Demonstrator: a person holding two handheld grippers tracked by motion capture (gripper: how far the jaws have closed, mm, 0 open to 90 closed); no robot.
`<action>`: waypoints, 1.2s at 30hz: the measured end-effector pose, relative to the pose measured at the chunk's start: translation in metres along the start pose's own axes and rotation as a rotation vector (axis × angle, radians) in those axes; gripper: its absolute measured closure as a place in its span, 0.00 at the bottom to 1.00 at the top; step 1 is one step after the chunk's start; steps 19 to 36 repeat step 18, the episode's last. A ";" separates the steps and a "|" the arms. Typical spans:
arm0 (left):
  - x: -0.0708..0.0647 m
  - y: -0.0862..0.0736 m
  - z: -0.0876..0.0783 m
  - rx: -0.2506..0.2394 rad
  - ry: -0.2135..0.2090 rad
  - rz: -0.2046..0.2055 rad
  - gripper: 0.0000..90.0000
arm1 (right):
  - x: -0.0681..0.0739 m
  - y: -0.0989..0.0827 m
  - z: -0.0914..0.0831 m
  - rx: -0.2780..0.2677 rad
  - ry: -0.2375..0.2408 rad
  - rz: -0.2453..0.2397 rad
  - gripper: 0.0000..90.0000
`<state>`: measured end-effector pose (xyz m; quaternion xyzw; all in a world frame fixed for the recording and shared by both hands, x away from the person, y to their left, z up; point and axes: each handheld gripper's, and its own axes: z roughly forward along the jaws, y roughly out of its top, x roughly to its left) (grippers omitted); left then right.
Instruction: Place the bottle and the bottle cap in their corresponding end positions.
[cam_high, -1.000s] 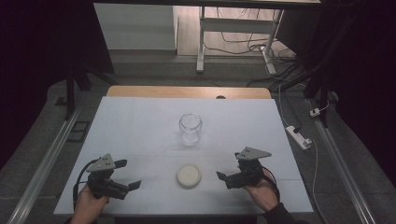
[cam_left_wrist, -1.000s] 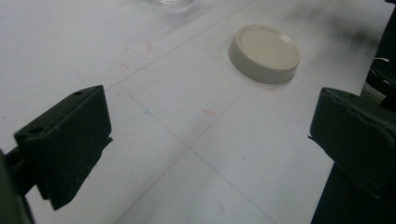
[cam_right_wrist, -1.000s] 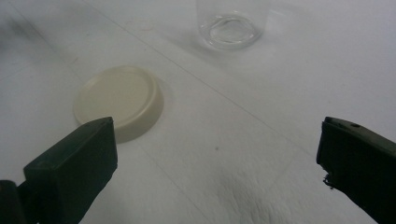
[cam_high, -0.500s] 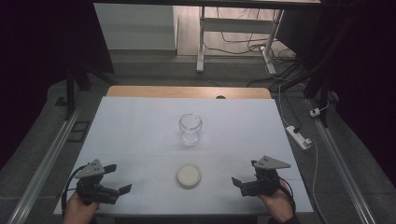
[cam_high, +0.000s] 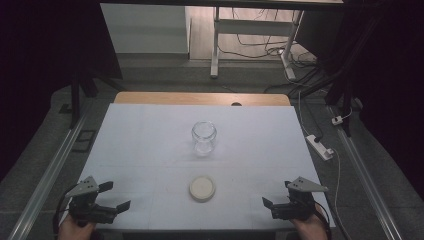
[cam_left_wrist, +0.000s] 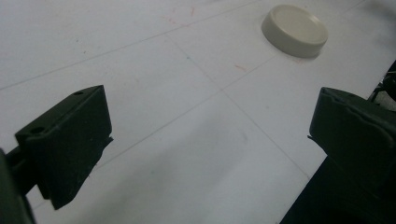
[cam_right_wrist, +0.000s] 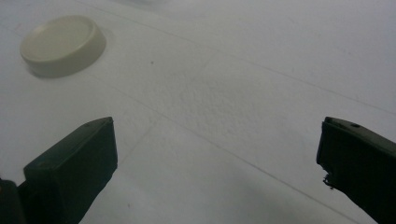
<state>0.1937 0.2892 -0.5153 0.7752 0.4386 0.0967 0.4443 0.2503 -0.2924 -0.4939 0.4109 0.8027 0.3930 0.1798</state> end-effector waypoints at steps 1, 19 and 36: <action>0.001 -0.001 -0.001 0.002 0.004 -0.004 0.00 | 0.000 -0.001 -0.001 0.002 -0.004 0.005 0.00; 0.001 -0.013 -0.002 0.105 0.073 -0.029 0.00 | -0.002 -0.017 -0.018 0.050 -0.037 0.036 0.00; 0.001 -0.013 -0.002 0.105 0.073 -0.029 0.00 | -0.002 -0.017 -0.018 0.050 -0.037 0.036 0.00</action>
